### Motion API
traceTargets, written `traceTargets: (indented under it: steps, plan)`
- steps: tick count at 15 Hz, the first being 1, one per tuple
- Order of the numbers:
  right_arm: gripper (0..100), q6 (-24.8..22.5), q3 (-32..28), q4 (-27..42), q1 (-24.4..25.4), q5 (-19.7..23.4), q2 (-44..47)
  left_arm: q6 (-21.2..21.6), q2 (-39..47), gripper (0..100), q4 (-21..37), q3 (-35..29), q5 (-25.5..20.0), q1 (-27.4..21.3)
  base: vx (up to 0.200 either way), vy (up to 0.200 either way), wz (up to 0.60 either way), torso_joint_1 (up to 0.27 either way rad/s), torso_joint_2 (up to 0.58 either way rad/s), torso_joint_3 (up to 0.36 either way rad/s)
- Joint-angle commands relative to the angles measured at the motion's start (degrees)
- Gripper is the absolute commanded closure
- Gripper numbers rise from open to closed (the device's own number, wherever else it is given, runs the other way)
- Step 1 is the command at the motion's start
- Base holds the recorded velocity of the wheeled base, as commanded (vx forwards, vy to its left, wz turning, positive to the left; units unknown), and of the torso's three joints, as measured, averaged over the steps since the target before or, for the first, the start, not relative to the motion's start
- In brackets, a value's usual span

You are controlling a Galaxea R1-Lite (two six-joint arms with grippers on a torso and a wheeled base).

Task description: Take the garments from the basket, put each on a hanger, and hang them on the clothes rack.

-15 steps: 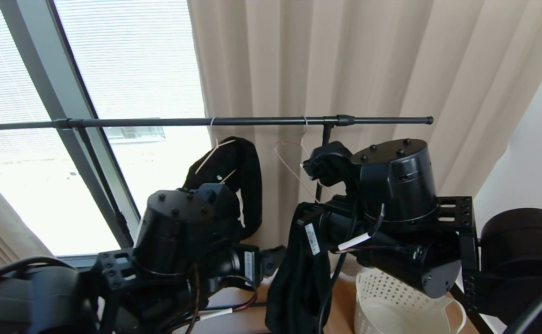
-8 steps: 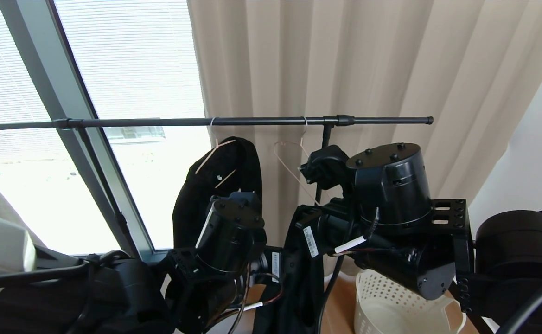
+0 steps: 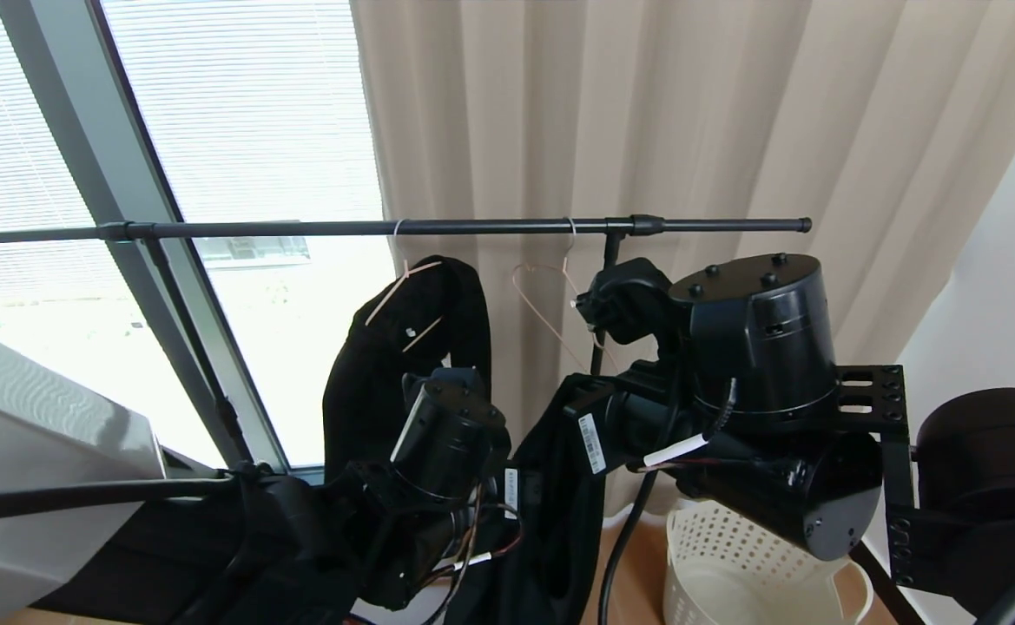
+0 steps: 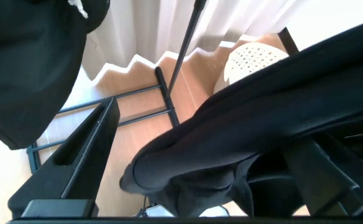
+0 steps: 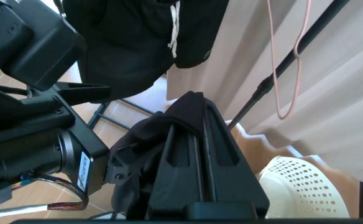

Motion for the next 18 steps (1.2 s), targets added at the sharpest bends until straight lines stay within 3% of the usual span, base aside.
traceTargets:
  steps: [1, 8, 14, 15, 18]
  plan:
    - [100, 0.0, 0.1, 0.1, 0.0, -0.4, -1.2, 0.1, 1.9, 0, 0.1, 0.0, 0.2, 0.0, 0.0, 0.0, 0.0, 0.0, 0.0, 0.0]
    - [100, -0.3, 1.3, 0.2, -0.1, -1.1, -2.5, 0.6, 5.7, 0, 0.1, -1.4, 0.7, -0.1, 0.0, 0.0, 0.0, 0.0, 0.0, 0.0]
    - [100, -0.8, 0.9, 0.1, -3.1, -1.2, -2.9, 1.4, 2.5, 0, 0.1, 3.6, 0.7, 0.0, 0.0, 0.0, 0.0, 0.0, 0.0, 0.0]
    - [100, -0.9, 0.9, 0.1, -3.4, -1.2, -3.2, 1.5, 2.5, 100, 0.1, 3.8, 0.7, 0.0, 0.0, 0.0, 0.0, 0.0, 0.0, 0.0]
    - [100, -2.4, 1.3, 0.1, -5.7, -1.2, -3.3, 1.8, -0.1, 100, 0.0, 3.7, 0.7, -0.4, 0.0, 0.0, 0.0, 0.0, 0.0, 0.0]
